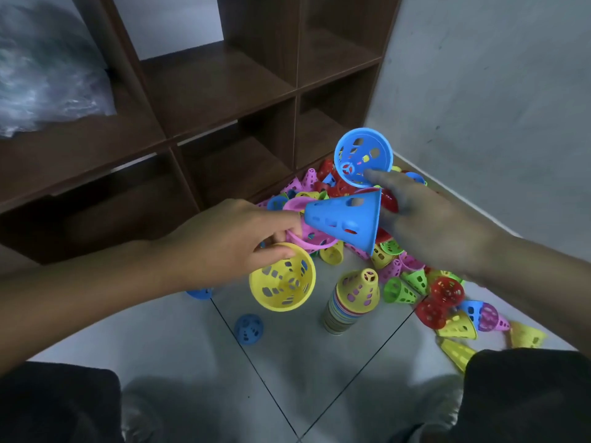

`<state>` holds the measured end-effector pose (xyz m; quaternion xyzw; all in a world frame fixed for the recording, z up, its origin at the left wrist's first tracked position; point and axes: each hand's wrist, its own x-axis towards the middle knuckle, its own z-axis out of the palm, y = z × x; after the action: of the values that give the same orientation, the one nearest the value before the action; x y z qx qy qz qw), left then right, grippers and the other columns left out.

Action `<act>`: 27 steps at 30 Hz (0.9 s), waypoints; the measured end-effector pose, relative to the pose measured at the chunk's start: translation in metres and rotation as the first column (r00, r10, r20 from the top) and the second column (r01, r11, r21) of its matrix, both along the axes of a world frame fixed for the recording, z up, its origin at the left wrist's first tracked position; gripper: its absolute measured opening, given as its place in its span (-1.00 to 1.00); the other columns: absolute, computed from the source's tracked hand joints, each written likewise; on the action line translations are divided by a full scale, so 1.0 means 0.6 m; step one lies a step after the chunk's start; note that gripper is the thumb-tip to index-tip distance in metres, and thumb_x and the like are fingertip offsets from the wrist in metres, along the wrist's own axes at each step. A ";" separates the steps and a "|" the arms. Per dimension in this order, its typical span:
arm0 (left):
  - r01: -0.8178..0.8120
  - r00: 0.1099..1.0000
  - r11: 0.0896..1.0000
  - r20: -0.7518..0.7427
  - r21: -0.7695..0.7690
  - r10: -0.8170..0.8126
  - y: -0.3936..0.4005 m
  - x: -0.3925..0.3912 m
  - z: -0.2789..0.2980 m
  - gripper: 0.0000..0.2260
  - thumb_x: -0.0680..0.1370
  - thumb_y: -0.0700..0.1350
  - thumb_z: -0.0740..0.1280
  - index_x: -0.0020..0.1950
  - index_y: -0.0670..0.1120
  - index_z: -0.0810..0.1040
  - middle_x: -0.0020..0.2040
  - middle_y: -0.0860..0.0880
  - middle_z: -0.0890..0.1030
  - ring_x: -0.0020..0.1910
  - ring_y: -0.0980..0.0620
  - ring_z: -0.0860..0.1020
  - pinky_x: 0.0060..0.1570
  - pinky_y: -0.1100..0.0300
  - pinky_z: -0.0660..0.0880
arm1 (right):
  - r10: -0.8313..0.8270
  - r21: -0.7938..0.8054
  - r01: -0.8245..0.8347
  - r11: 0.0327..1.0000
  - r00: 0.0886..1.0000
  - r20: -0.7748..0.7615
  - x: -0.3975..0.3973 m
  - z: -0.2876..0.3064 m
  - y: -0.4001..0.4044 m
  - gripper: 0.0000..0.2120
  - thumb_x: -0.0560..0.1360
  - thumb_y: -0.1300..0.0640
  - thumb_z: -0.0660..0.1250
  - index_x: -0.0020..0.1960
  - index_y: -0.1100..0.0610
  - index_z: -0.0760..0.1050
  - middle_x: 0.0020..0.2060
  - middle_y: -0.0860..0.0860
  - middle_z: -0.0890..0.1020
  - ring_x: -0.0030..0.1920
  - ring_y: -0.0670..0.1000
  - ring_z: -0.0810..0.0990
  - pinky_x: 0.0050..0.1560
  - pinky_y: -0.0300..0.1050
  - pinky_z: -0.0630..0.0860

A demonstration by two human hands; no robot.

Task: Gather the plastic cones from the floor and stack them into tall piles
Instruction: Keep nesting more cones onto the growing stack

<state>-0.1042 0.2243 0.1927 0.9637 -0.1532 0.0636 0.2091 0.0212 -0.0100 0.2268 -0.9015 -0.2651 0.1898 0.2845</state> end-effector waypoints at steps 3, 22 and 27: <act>0.007 1.000 0.999 -0.021 -0.041 -0.008 -0.003 0.004 0.001 -0.88 0.57 0.03 0.41 0.01 0.09 0.49 -0.22 0.13 0.64 -0.22 0.12 0.61 -0.22 0.23 0.47 | -0.002 0.039 0.001 0.999 1.000 0.009 0.008 -0.003 0.004 -0.47 0.66 0.08 0.23 0.59 -0.03 0.21 0.43 -0.09 0.38 0.18 -0.09 0.51 0.03 -0.43 0.35; -0.017 0.994 0.969 -0.112 -0.246 -0.011 -0.039 0.016 0.000 -0.86 0.54 -0.09 0.49 0.03 -0.04 0.58 -0.20 0.13 0.66 -0.15 0.21 0.63 -0.18 0.26 0.53 | -0.016 0.133 -0.014 0.991 0.976 0.216 0.008 0.026 -0.011 -0.24 0.42 -0.16 0.45 0.55 -0.06 0.30 0.48 -0.13 0.39 0.39 -0.06 0.43 0.31 -0.21 0.37; -0.047 0.995 0.939 -0.095 -0.341 0.015 -0.047 0.014 0.003 -0.84 0.51 -0.04 0.45 0.01 -0.08 0.61 -0.21 0.07 0.66 -0.18 0.21 0.64 -0.24 0.49 0.46 | -0.063 0.264 0.053 0.963 0.998 0.030 0.021 0.027 -0.025 -0.08 0.22 -0.33 0.42 0.52 -0.03 0.37 0.40 -0.12 0.51 0.28 -0.13 0.56 0.33 -0.01 0.52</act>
<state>-0.0958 0.1960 0.1945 0.9169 -0.1147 0.0485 0.3793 0.0336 -0.0250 0.2428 -0.8667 -0.2670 0.1273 0.4017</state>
